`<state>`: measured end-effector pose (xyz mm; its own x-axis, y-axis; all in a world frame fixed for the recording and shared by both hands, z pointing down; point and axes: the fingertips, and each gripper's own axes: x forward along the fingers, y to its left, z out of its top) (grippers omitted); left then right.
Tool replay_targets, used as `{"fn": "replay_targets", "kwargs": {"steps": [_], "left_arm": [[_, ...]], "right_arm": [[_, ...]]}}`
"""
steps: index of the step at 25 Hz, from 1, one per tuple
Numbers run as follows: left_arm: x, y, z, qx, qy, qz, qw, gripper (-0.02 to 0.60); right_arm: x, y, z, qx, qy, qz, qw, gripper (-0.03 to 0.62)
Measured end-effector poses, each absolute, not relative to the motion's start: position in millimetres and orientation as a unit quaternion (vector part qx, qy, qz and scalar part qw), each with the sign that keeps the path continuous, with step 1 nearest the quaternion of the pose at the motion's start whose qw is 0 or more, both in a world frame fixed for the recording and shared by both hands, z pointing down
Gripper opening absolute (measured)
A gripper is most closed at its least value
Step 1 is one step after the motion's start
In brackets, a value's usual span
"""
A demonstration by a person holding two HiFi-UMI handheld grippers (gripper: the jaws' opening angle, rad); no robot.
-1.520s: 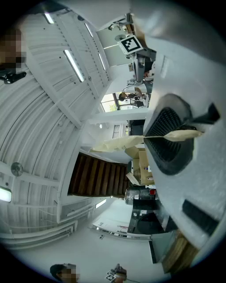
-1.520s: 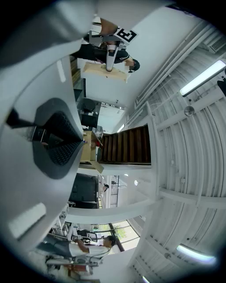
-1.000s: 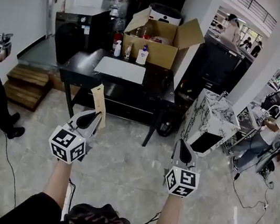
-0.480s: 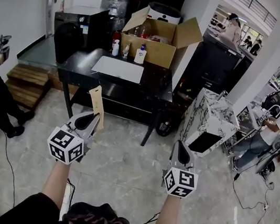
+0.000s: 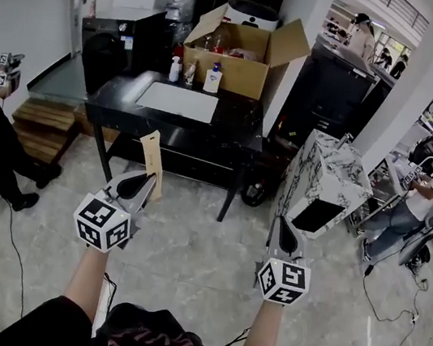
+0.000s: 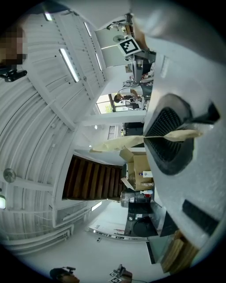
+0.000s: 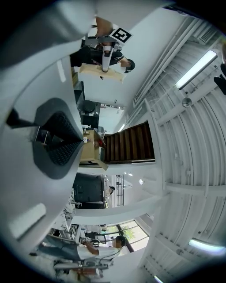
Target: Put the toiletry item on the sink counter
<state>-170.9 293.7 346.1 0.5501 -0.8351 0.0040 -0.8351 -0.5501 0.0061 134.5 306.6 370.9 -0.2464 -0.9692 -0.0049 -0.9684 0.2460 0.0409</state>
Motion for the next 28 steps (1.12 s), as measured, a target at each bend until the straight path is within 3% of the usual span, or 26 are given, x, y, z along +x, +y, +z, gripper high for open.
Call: {"fn": "replay_targets", "kwargs": {"steps": [12,28], "left_arm": [[-151.7,257.2,350.4,0.883,-0.47,0.006,-0.002,0.008],[-153.1,148.3,380.8,0.892,-0.451,0.007,0.019,0.008]], "right_arm": [[153.4,275.7,375.5,0.606,-0.795,-0.014,-0.013,0.012],[143.0,177.3,403.8,0.627,-0.778,-0.013,0.037,0.012]]}}
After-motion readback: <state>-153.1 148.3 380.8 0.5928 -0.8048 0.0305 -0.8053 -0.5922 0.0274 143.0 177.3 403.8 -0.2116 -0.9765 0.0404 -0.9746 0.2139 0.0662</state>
